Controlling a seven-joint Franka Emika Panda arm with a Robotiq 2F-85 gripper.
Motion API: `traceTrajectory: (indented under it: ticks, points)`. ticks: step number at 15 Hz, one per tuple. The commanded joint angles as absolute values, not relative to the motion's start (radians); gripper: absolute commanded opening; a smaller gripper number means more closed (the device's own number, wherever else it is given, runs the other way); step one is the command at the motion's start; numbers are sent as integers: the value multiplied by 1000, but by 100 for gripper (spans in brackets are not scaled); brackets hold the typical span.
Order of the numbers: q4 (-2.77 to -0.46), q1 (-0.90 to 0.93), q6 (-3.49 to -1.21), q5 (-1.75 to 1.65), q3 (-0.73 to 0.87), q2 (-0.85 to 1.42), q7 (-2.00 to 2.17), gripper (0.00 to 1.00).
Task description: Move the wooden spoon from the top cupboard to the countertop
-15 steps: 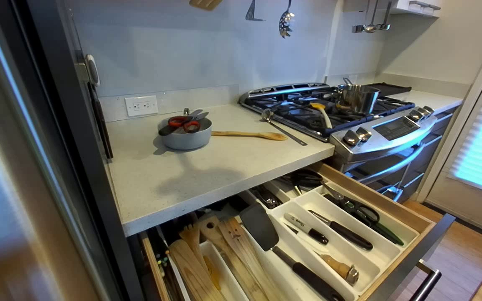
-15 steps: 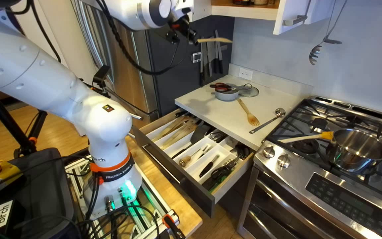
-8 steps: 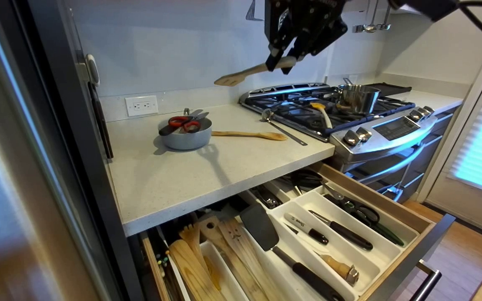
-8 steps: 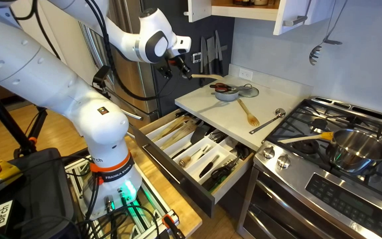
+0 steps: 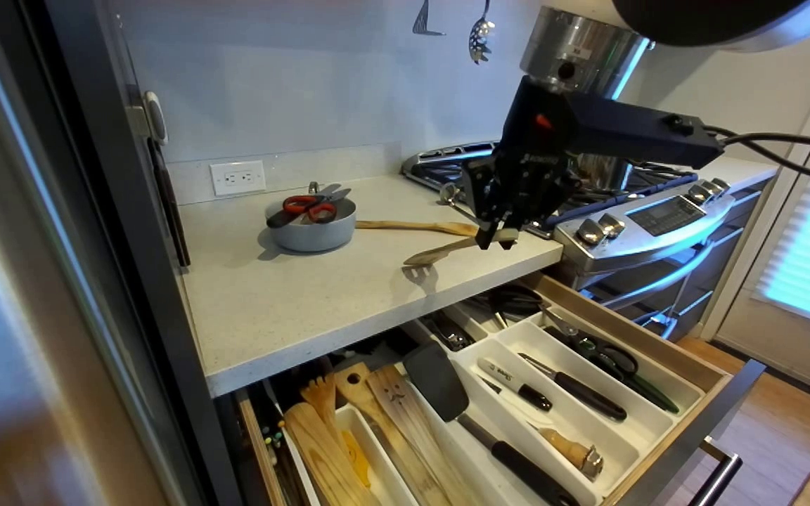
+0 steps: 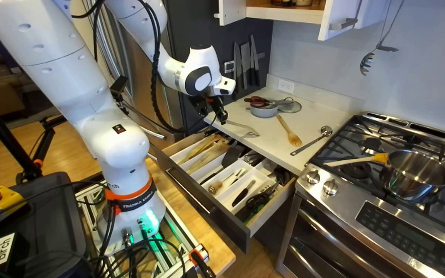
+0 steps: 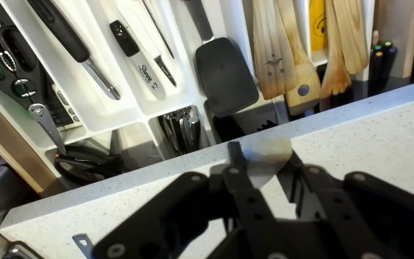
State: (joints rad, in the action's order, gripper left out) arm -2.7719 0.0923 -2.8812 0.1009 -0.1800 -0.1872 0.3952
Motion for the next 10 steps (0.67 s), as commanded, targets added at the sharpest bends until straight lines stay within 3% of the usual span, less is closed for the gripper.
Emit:
traceTrajectory:
  ticks: [1,6,10]
  points:
    - [-2766,92,-2880,113,-174,-182,380,7]
    - [-2694,-84,-3006,-100,-240,-125,582,7]
    - [-2520,-358,-2964,-449,-338,-52,774,7]
